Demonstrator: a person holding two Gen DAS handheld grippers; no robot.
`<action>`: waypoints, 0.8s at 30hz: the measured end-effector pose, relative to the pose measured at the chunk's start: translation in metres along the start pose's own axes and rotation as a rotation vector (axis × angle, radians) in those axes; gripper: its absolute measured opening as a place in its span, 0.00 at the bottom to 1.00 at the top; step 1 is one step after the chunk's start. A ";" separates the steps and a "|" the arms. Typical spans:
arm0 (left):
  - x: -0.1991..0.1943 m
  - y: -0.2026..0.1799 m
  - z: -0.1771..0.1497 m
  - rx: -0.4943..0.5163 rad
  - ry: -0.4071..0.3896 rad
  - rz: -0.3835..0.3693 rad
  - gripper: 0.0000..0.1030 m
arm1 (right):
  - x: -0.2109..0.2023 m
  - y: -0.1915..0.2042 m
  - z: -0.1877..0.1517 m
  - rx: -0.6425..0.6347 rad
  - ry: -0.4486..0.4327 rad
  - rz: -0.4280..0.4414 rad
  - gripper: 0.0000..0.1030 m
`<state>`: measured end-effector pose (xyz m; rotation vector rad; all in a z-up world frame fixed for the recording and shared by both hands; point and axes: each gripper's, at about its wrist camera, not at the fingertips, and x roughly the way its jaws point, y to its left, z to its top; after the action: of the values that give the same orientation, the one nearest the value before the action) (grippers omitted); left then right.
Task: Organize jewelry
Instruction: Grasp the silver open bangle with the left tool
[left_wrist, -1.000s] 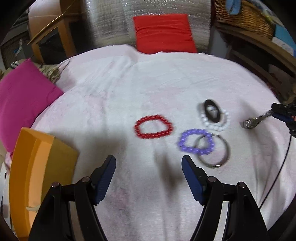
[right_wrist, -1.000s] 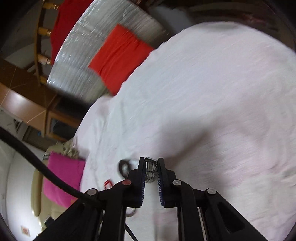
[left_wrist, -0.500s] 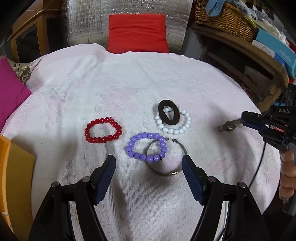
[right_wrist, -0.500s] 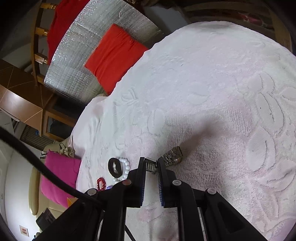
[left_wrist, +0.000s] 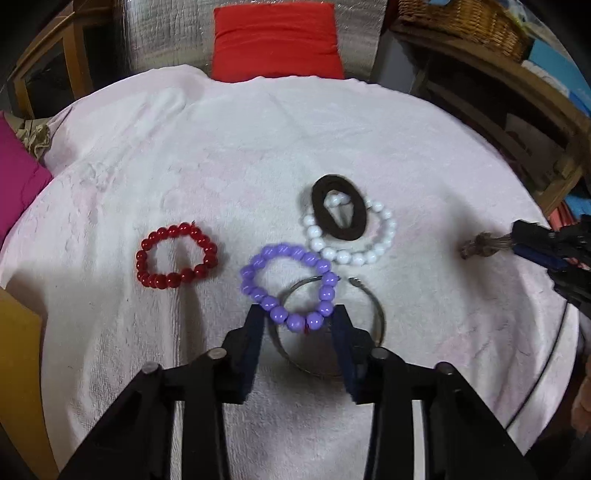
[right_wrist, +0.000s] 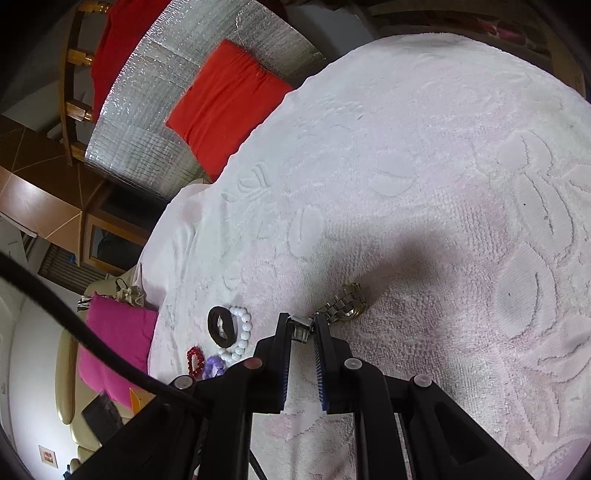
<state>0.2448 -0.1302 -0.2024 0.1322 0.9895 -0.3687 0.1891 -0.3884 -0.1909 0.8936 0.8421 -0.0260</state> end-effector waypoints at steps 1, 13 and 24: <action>0.000 0.000 0.000 0.002 -0.003 0.003 0.34 | 0.000 0.000 0.000 0.002 0.001 0.001 0.13; -0.022 0.023 0.000 -0.055 -0.060 -0.062 0.03 | -0.003 0.007 -0.003 -0.009 -0.016 0.022 0.13; -0.032 0.032 0.006 -0.090 -0.101 -0.026 0.50 | 0.002 0.011 -0.008 -0.014 -0.008 0.014 0.13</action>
<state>0.2458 -0.0945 -0.1740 0.0193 0.9075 -0.3513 0.1894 -0.3752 -0.1877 0.8858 0.8279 -0.0112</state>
